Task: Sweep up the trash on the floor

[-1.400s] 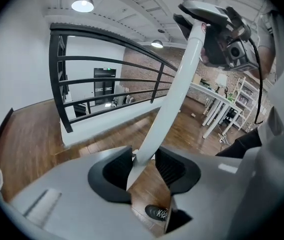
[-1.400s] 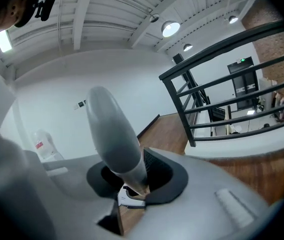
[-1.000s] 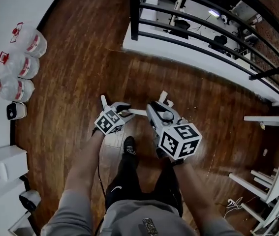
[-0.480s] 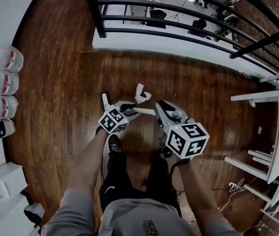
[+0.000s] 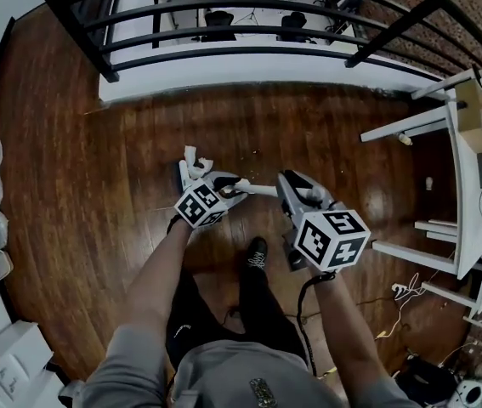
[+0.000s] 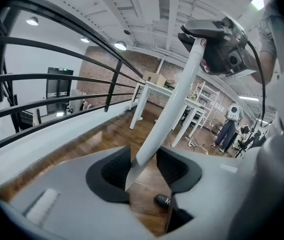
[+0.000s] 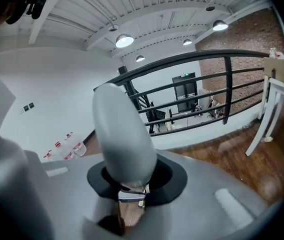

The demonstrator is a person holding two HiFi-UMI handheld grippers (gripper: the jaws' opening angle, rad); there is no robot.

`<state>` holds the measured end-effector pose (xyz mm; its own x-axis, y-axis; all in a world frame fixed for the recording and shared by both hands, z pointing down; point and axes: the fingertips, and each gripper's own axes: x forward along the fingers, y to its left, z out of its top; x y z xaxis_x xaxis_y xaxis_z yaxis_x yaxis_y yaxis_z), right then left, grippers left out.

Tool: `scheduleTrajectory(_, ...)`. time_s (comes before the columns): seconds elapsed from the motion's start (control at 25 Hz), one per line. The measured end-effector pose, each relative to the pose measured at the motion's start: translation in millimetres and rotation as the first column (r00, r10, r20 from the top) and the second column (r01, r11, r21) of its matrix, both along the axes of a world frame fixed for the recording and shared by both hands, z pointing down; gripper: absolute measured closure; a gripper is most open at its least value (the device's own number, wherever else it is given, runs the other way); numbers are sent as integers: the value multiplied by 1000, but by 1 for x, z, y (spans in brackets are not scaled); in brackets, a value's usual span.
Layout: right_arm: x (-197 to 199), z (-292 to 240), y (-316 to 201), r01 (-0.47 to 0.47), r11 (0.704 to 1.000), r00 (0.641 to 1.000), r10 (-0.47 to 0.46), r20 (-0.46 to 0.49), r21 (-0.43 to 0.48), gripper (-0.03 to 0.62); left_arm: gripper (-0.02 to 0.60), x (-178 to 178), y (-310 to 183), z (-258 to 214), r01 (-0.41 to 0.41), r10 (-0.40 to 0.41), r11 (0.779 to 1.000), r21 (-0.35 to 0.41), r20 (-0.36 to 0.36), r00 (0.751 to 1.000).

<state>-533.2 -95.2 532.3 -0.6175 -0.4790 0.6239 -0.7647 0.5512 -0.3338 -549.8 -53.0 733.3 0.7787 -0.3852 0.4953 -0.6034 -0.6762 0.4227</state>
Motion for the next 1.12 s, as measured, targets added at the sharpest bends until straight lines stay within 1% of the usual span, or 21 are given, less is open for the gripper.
scheduleTrajectory(0.12, 35, -6, -10, -40, 999, 999, 40, -15, 8, 534, 417, 36, -14, -5, -44, 44, 999, 8, -17, 999)
scheduleTrajectory(0.36, 92, -14, -22, -106, 994, 994, 106, -38, 15, 534, 416, 96, -29, -12, -116, 117, 993, 24, -52, 992)
scheduleTrajectory(0.52, 117, -18, -27, -135, 991, 990, 136, -42, 26, 534, 414, 123, -38, -16, -147, 149, 989, 34, -72, 986)
scheduleTrajectory(0.68, 136, -19, -30, -160, 987, 986, 161, -33, 25, 534, 414, 139, -41, -17, -175, 177, 984, 34, -57, 982)
scheduleTrajectory(0.8, 140, -30, -29, -140, 989, 990, 140, -8, 40, 534, 417, 143, -40, -28, -199, 201, 979, 44, -30, 979)
scheduleTrajectory(0.92, 132, -52, -16, -73, 994, 997, 72, 12, 76, 533, 425, 142, -29, -48, -231, 232, 971, 55, -8, 973)
scheduleTrajectory(1.0, 131, -74, -11, -44, 994, 999, 41, 23, 104, 533, 428, 146, -23, -67, -231, 233, 970, 69, -9, 973)
scheduleTrajectory(1.12, 130, -107, -7, -28, 989, 999, 21, 46, 145, 533, 433, 146, -22, -99, -225, 227, 968, 108, -2, 974)
